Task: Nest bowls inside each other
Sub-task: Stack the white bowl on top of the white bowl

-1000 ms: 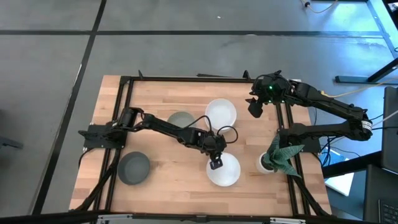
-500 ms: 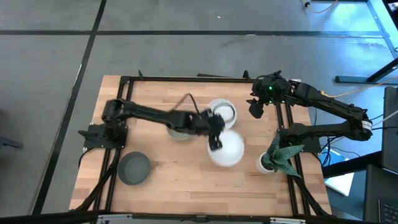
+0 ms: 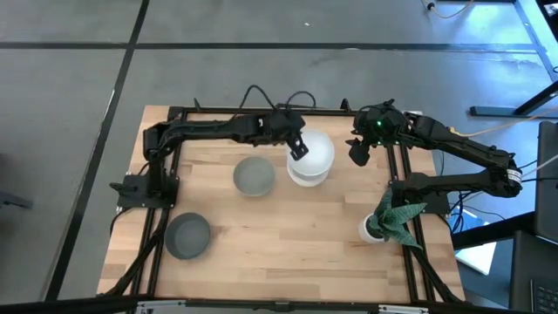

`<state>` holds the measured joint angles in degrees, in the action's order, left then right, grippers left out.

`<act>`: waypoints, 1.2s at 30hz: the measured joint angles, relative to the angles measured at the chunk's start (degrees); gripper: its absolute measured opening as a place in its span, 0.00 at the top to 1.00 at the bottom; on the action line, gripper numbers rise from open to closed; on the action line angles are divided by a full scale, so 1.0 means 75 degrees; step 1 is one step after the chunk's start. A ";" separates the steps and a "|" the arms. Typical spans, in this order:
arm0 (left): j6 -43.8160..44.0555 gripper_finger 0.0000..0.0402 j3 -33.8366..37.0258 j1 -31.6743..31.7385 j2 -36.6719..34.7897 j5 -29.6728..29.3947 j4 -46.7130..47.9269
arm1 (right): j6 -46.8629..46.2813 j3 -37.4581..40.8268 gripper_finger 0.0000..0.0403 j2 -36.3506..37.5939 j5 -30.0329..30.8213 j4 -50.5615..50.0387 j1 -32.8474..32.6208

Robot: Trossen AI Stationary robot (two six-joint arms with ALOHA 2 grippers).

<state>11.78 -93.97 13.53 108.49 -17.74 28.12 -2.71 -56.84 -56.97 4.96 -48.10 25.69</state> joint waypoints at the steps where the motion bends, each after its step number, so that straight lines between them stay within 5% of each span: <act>1: 0.0010 1.00 -0.0003 0.0054 -0.0008 0.0092 -0.0003 | 0.0001 0.0000 0.52 0.0000 0.0001 -0.0009 0.0000; 22: -0.0032 1.00 0.0005 0.0231 0.0726 0.1217 -0.0170 | -0.0003 0.0000 0.52 0.0000 0.0010 -0.0002 0.0015; 36: -0.0307 0.74 0.0006 0.0183 0.0738 0.1455 -0.0195 | 0.0004 0.0000 0.52 -0.0001 0.0007 -0.0002 0.0017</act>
<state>9.48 -93.93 14.91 114.02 -6.83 26.66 -2.68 -56.84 -56.98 5.02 -48.12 25.82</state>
